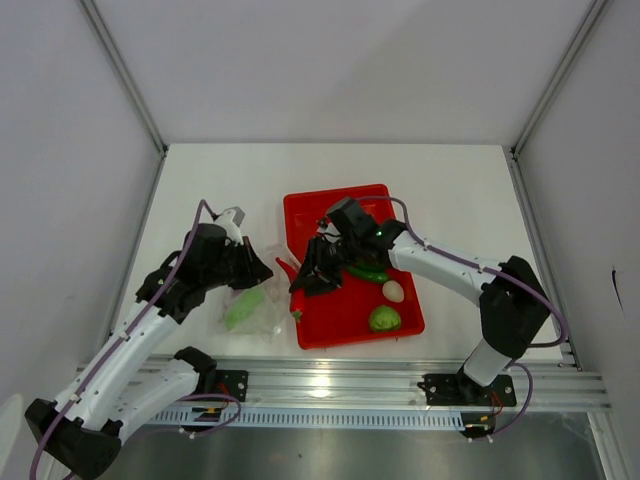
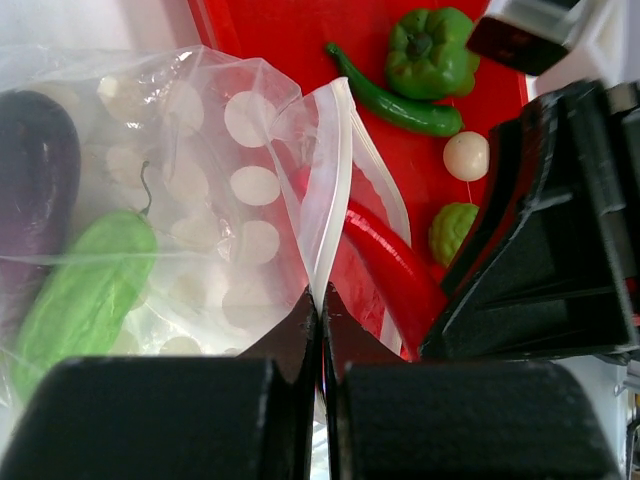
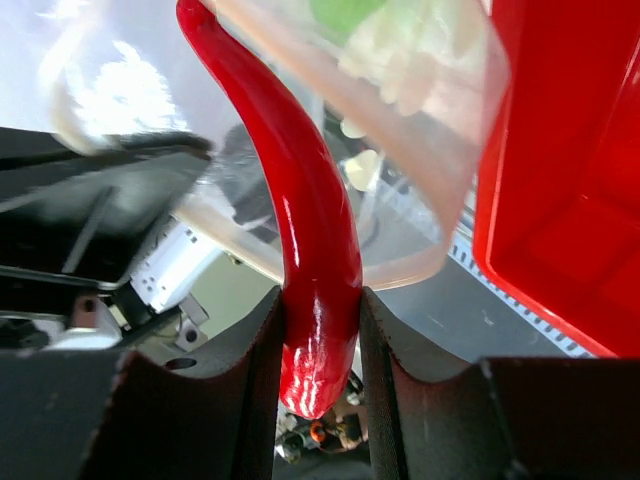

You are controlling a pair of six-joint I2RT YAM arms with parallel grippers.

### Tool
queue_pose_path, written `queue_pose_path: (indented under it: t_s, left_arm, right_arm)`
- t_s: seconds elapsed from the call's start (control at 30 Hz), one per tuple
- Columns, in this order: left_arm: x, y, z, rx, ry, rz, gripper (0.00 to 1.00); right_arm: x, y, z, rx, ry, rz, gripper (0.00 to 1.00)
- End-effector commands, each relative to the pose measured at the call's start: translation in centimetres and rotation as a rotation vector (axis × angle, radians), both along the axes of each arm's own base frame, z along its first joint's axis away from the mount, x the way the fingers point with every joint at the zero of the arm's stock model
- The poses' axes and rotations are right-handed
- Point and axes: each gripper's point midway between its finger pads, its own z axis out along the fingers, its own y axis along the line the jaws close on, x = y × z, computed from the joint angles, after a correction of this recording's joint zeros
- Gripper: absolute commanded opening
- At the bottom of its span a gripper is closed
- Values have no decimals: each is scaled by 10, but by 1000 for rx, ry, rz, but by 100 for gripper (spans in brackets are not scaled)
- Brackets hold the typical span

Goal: Place the food in the zip-top bag and seal the zipper
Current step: Place the fake vegetable in the zipper food storage bag.

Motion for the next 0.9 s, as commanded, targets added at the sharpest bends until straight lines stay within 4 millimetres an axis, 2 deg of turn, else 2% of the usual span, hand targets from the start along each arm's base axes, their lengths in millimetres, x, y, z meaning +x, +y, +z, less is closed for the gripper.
queue_pose_path:
  t_s: [0.0, 0.13, 0.43, 0.53, 0.77, 0.87]
  left_arm:
    - [4, -4, 5, -20, -35, -23, 1]
    - [3, -3, 7, -21, -39, -21, 1]
    - [0, -3, 20, -32, -45, -22, 1]
    - [0, -2, 23, -28, -51, -19, 1]
    - [0, -5, 21, -36, -35, -30, 1]
    - [1, -5, 23, -36, -40, -23, 1]
  right_arm:
    - [12, 6, 20, -22, -19, -65, 9]
    - [30, 10, 14, -81, -101, -121, 9]
    - [51, 24, -31, -221, -252, -170, 9]
    - [49, 34, -28, -213, -302, -156, 9]
    - [54, 41, -20, -258, -461, -117, 10]
    - [48, 47, -22, -254, -511, -74, 12]
